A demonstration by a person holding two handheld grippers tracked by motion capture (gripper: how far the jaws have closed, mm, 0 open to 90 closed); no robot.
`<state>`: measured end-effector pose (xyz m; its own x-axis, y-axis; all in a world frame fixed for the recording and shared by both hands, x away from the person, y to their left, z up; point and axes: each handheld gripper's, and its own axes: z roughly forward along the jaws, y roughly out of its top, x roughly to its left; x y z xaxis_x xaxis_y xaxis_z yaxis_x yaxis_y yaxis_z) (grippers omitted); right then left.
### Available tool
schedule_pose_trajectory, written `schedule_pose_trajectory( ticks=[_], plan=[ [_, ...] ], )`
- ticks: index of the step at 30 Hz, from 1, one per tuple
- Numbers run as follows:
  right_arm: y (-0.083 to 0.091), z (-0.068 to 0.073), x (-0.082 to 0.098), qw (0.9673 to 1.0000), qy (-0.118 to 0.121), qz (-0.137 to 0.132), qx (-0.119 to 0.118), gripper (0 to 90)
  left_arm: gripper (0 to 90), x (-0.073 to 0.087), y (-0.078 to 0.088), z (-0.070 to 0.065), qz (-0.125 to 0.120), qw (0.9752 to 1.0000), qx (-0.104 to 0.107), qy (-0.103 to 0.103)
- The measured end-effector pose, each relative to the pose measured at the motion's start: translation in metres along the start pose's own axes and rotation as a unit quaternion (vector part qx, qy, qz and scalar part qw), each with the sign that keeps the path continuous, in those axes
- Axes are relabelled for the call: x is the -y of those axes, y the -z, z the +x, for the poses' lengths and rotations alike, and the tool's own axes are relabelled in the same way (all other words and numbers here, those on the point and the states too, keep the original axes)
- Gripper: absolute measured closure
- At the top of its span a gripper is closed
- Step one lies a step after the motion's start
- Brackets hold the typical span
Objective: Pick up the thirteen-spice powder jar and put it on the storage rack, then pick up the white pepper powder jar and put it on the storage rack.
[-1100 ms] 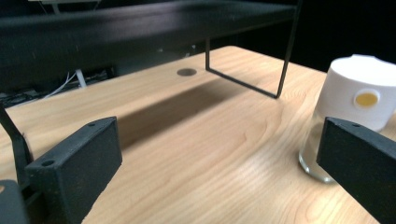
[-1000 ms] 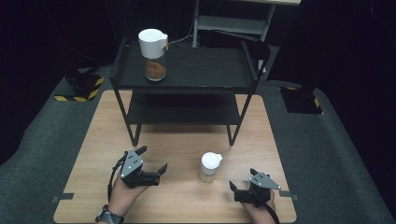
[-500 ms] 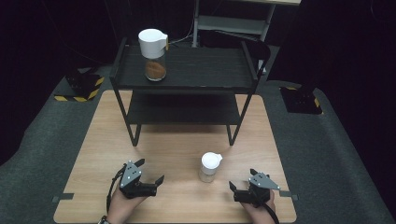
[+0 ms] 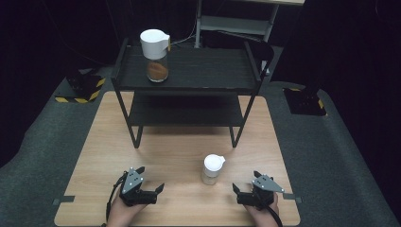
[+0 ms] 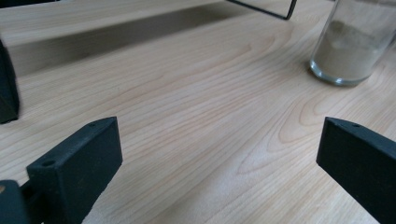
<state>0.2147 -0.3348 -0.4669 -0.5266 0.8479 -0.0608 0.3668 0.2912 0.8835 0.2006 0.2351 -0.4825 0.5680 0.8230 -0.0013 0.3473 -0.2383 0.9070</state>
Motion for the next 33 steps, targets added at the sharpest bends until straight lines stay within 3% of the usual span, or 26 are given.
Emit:
schedule_pose_trajectory(
  ticks=[1,4,14,17,22,26,33],
  plan=[
    [0.000,0.000,-0.001,1.0000,0.001,0.002,0.001,0.4,0.4,-0.001,0.001,-0.006,0.008,0.9997,-0.017,-0.017],
    [-0.001,0.000,-0.002,1.0000,0.002,0.004,0.000,0.4,0.4,-0.001,0.002,-0.007,0.010,0.9995,-0.022,-0.021],
    [-0.001,0.002,-0.001,1.0000,0.004,0.002,0.003,0.4,0.4,0.001,0.006,0.002,0.005,0.9998,-0.015,-0.011],
    [-0.001,0.002,-0.001,1.0000,0.006,0.000,0.002,0.4,1.1,-0.002,0.005,0.003,0.017,0.9997,-0.012,-0.011],
    [0.000,0.002,0.001,0.9999,0.012,-0.005,0.000,0.4,0.6,-0.005,0.003,-0.005,0.028,0.9988,-0.020,-0.035],
    [0.002,0.003,0.005,0.9999,0.007,-0.012,0.003,0.0,0.6,-0.006,0.002,-0.007,0.030,0.9985,-0.025,-0.039],
    [0.003,-0.001,0.006,0.9998,0.000,-0.017,-0.006,0.0,0.4,-0.007,0.002,-0.003,0.031,0.9990,-0.021,-0.024]
  ],
)
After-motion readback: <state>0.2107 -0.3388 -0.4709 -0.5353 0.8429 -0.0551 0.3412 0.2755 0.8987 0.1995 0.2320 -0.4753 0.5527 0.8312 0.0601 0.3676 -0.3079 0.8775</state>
